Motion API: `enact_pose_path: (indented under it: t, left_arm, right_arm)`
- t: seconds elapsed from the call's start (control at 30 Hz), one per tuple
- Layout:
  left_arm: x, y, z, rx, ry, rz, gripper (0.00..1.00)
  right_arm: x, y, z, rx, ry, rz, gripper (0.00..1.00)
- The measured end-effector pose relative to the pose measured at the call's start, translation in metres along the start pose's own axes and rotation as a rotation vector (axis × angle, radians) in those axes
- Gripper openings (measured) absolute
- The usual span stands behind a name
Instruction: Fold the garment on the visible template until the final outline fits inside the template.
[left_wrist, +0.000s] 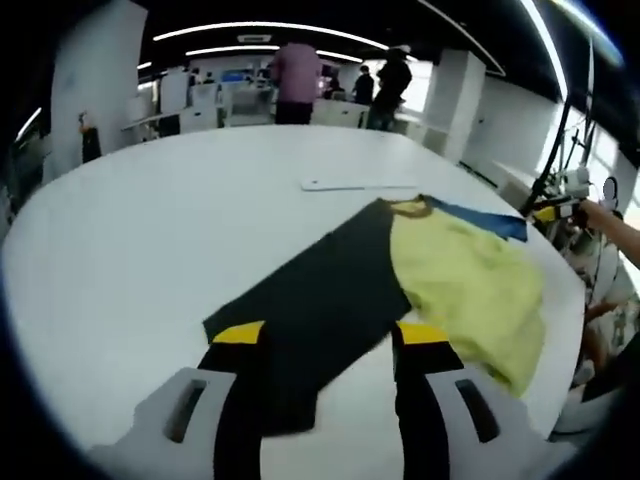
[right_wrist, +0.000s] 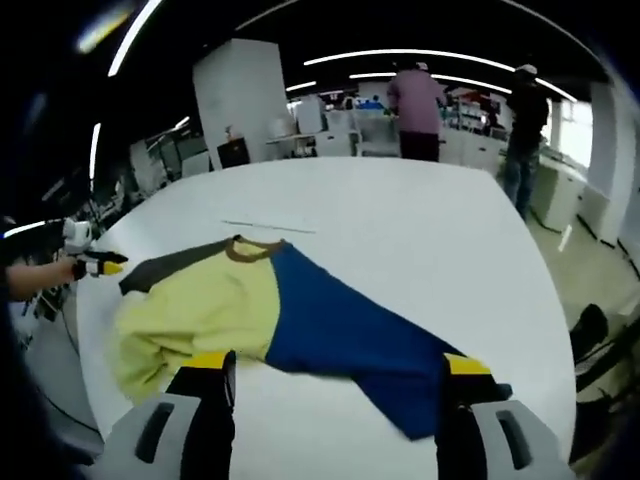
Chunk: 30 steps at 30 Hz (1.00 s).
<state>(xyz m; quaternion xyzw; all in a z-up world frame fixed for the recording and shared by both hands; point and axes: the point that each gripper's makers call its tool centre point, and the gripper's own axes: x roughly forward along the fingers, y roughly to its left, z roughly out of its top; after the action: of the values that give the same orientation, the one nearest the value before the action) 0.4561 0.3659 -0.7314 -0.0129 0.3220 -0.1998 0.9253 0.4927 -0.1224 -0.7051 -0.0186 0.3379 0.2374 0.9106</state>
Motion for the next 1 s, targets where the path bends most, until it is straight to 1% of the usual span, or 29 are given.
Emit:
enact_pose_path:
  t: [0.13,0.27,0.33,0.37,0.4,0.57,0.63,0.67,0.7,0.87,1.0]
  left_arm:
    - [-0.003,-0.017,0.001,0.025,-0.010,-0.031,0.49]
    - [-0.005,-0.040,0.002,0.051,-0.026,-0.069,0.51]
    - [-0.004,-0.048,0.001,0.098,-0.026,-0.079,0.50]
    - [-0.004,-0.052,-0.002,0.128,-0.013,-0.082,0.51]
    - [-0.003,-0.057,-0.004,0.139,-0.010,-0.085,0.51]
    - [-0.004,-0.092,-0.003,0.152,-0.037,-0.144,0.50]
    - [-0.003,-0.107,-0.004,0.169,-0.042,-0.172,0.50]
    - [-0.004,-0.111,-0.004,0.173,-0.043,-0.177,0.50]
    - [-0.004,-0.120,-0.005,0.182,-0.042,-0.193,0.50]
    - [-0.005,-0.149,-0.008,0.210,-0.044,-0.231,0.49]
    - [-0.005,-0.166,-0.012,0.254,-0.046,-0.247,0.48]
  right_arm:
    - [-0.004,0.019,0.000,-0.018,-0.007,0.044,0.90]
    - [-0.010,0.037,-0.002,-0.024,-0.022,0.088,0.94]
    - [-0.012,0.045,-0.002,-0.040,-0.032,0.108,0.97]
    - [-0.012,0.047,-0.003,-0.046,-0.032,0.112,0.98]
    - [-0.013,0.050,-0.005,-0.051,-0.032,0.117,0.99]
    - [-0.018,0.069,-0.009,-0.073,-0.047,0.163,0.99]
    - [-0.020,0.076,-0.011,-0.093,-0.050,0.176,0.99]
    - [-0.021,0.079,-0.013,-0.100,-0.049,0.179,0.99]
    - [-0.022,0.081,-0.014,-0.106,-0.049,0.181,0.99]
    - [-0.027,0.092,-0.023,-0.138,-0.044,0.197,0.99]
    - [-0.031,0.099,-0.032,-0.166,-0.031,0.208,0.99]
